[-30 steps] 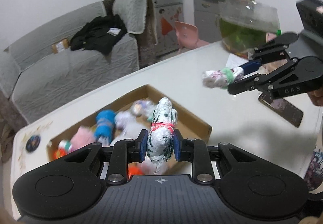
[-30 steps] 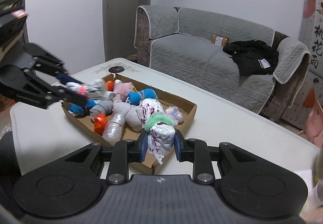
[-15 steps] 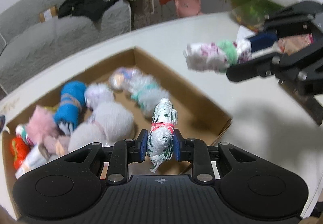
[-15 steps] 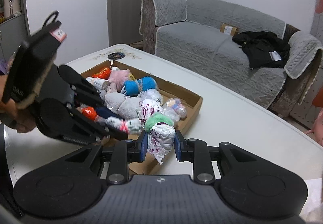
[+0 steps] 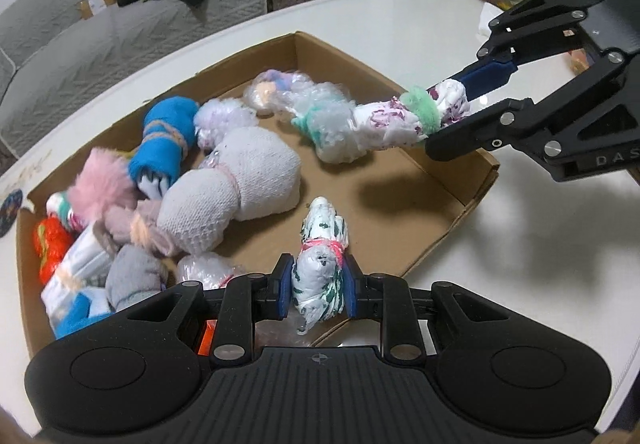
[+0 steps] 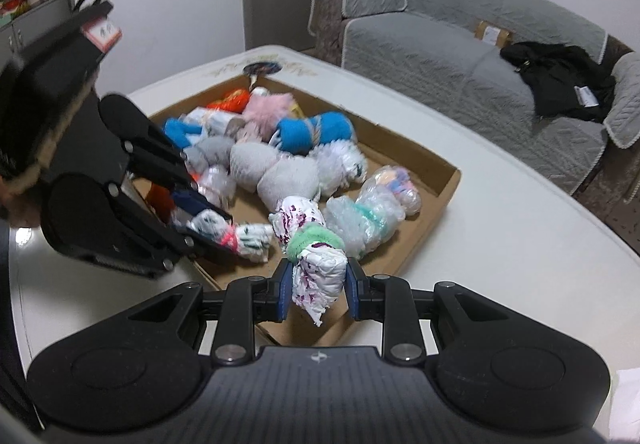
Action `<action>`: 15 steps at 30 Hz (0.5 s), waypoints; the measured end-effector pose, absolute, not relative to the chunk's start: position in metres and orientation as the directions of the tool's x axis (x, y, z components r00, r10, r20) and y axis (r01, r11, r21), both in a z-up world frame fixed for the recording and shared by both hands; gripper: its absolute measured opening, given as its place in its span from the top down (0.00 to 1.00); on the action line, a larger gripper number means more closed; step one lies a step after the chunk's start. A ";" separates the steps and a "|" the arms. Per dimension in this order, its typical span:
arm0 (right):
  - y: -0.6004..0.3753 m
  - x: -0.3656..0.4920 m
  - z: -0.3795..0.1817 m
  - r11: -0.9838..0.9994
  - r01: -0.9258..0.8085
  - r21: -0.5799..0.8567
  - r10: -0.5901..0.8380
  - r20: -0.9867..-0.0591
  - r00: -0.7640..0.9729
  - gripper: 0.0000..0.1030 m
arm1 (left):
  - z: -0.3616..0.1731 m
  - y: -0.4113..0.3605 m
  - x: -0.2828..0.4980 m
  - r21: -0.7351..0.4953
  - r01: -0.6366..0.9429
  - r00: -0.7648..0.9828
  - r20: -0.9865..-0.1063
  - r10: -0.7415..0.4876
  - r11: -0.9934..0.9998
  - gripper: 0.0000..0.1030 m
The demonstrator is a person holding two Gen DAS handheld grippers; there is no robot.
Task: Organize objects
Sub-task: 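Carry both white bundles into the box and lower them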
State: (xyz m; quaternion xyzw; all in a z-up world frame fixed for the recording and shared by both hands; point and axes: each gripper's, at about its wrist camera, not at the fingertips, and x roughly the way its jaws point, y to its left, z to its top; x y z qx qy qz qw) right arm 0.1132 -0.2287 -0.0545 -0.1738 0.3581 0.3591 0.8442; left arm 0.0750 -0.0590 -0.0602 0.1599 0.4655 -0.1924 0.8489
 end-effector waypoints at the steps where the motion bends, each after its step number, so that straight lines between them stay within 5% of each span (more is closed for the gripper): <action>1: -0.229 0.112 -0.055 0.677 -0.735 -0.039 0.481 -0.733 0.482 0.76 | -0.060 -0.058 0.071 0.092 0.481 0.485 -0.856 -0.177 0.872 0.70; 15: -0.213 0.104 -0.056 0.570 -0.818 -0.073 0.468 -0.790 0.396 0.76 | -0.046 -0.065 0.070 0.123 0.511 0.492 -0.854 -0.172 0.851 0.70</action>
